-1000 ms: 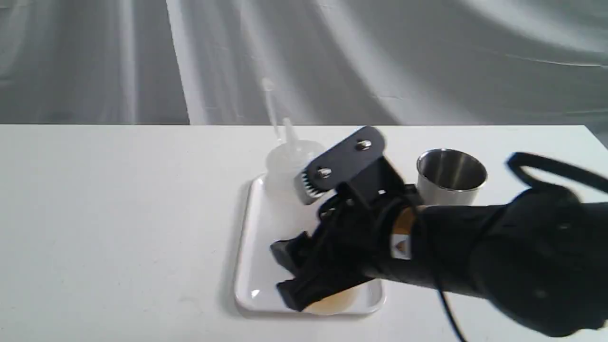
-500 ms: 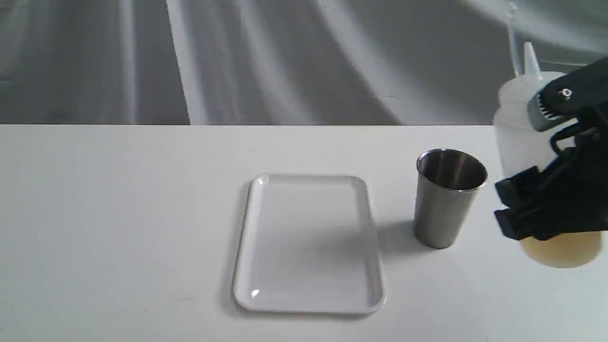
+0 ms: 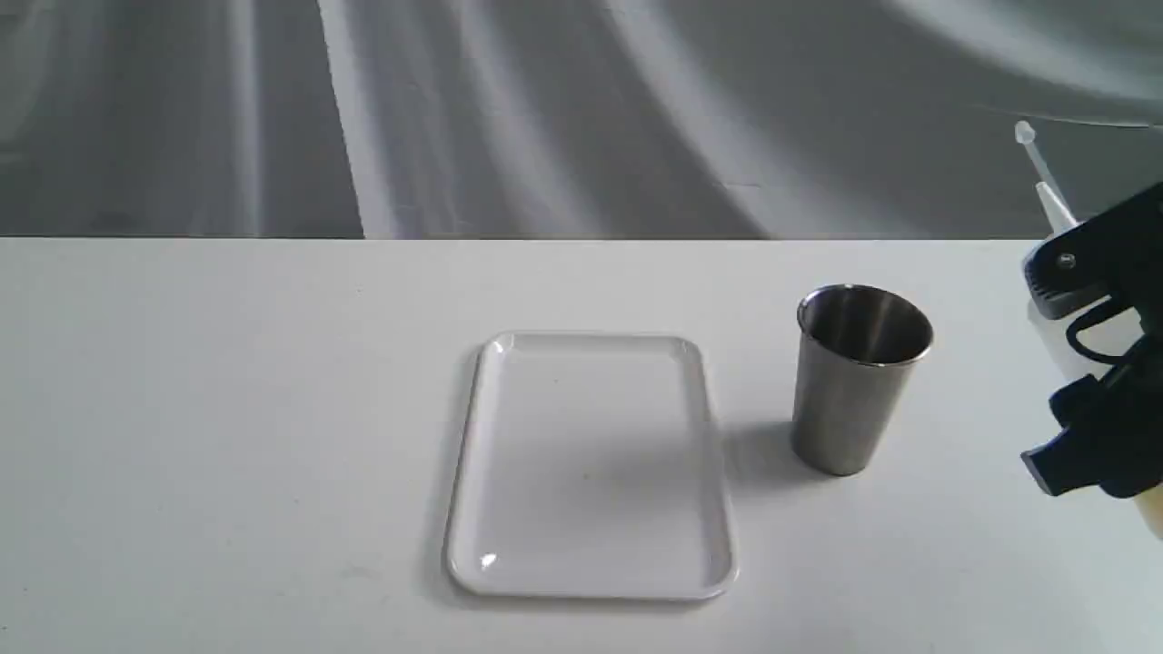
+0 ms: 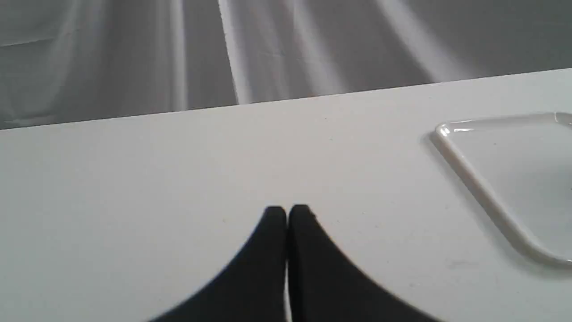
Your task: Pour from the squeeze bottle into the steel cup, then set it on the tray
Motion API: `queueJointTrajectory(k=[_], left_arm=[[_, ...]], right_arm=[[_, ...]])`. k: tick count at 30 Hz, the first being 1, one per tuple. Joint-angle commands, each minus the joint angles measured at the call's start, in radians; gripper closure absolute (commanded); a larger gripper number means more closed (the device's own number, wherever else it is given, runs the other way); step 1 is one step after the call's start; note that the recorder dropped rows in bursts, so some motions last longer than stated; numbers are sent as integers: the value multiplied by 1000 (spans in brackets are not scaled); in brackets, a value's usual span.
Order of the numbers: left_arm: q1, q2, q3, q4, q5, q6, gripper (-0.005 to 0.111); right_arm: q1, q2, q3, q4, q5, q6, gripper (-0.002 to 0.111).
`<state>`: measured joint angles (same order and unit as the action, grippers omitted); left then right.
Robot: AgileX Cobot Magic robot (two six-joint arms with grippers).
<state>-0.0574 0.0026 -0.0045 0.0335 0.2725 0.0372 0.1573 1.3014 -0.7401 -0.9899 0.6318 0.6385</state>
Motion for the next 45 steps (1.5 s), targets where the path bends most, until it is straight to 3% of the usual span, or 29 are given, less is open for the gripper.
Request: queueJointTrajectory(k=[1,12,20,34,45], left_arm=[[-6,-3,4,-1,-7,-3,107],[-6,-3,4,-1,-7,-5,107],[-6,-3,4,-1,-7,-1,107],[-6,-3,4,-1,-7,-5,107],[-6,-3,4,-1,-7,-3,107]], right_arm=[[-9,-5,-7,-145,14,62,101],[-9,144,-154,-294,219,103,101],[-7,284,-237,-537,354,101,101],[41,406,-251,-751,363,97,101],[53,466,-251,-752,408,95,101]])
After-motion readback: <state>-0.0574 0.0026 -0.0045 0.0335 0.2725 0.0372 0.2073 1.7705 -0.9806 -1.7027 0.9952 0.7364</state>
